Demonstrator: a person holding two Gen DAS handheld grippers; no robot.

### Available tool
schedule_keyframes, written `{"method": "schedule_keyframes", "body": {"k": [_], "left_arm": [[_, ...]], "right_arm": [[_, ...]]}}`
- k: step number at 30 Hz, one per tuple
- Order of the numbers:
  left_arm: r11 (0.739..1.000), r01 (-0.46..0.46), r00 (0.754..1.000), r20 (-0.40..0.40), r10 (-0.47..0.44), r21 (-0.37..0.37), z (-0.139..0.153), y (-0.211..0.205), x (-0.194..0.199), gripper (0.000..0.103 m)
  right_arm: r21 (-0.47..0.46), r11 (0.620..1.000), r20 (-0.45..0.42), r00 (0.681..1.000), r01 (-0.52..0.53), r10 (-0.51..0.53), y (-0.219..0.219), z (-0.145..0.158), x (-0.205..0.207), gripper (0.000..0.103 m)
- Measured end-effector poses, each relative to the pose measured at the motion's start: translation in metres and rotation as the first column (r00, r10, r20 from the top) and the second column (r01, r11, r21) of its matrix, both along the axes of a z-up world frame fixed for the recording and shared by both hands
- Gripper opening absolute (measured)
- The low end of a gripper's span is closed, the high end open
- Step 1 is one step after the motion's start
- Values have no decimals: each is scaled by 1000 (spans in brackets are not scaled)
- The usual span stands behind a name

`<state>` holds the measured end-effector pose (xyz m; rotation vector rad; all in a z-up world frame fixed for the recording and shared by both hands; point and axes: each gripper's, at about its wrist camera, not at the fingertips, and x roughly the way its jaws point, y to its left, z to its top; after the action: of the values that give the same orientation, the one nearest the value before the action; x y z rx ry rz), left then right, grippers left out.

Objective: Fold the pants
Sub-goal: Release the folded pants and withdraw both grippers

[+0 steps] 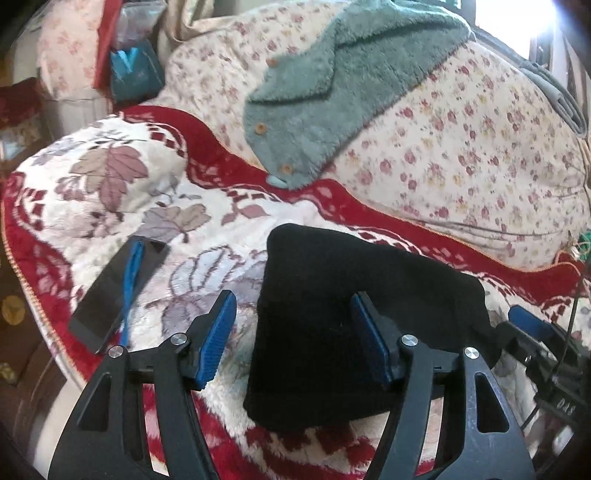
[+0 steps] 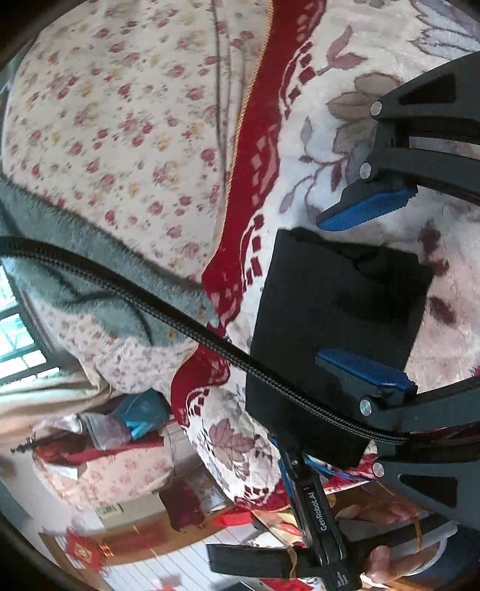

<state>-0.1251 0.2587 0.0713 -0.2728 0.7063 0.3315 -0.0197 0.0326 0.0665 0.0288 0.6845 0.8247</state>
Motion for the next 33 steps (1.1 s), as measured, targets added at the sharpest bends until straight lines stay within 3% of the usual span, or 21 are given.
{"method": "schedule_keyframes", "body": {"k": [10, 33], "left_arm": [[994, -33, 998, 49, 28, 106, 10, -34, -24, 65], [993, -62, 998, 21, 61, 96, 4, -40, -34, 65]], "right_arm": [[-25, 999, 46, 998, -35, 37, 17, -2, -26, 64], [-40, 998, 29, 998, -53, 55, 27, -7, -32, 64]]}}
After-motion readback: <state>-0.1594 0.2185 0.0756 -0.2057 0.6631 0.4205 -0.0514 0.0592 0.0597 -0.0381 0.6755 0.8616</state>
